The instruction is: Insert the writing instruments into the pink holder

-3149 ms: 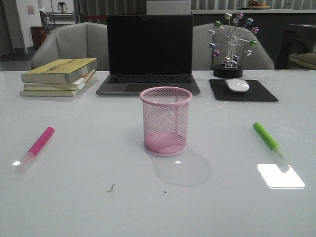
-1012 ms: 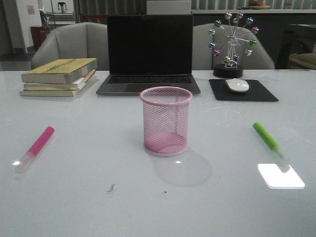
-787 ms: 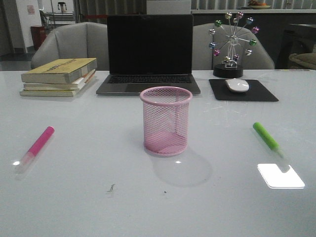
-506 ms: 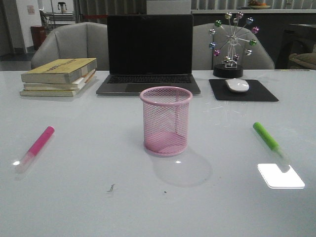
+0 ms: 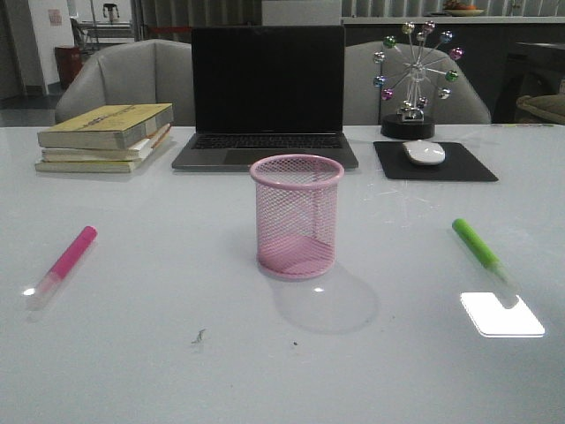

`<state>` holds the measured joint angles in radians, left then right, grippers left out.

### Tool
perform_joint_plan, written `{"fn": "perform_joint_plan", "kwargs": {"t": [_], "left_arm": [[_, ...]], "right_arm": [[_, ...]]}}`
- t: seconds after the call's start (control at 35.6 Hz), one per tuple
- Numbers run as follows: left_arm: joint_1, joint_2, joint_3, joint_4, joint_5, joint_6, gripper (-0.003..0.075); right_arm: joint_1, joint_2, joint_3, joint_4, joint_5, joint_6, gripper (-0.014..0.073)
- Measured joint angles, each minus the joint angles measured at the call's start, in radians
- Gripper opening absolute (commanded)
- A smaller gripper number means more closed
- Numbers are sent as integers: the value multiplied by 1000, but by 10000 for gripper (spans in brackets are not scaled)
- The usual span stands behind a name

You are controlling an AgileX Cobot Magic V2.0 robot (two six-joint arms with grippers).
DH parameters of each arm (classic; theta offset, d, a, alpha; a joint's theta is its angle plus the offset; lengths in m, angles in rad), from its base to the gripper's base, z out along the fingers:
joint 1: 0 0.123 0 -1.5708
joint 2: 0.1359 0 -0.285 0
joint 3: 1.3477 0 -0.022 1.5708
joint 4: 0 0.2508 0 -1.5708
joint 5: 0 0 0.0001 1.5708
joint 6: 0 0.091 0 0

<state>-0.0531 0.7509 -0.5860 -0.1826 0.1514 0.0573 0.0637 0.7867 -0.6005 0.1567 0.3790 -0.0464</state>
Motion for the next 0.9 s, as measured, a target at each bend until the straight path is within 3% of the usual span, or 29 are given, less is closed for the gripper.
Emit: {"fn": "perform_joint_plan", "kwargs": {"t": [0.67,0.9], "left_arm": [[0,7,0,-4,11,0,425],[0,7,0,-4,11,0,424]], "right_arm": [[0,884,-739,0,469,-7,467],[0,1083,-867,0,541,-7,467]]}}
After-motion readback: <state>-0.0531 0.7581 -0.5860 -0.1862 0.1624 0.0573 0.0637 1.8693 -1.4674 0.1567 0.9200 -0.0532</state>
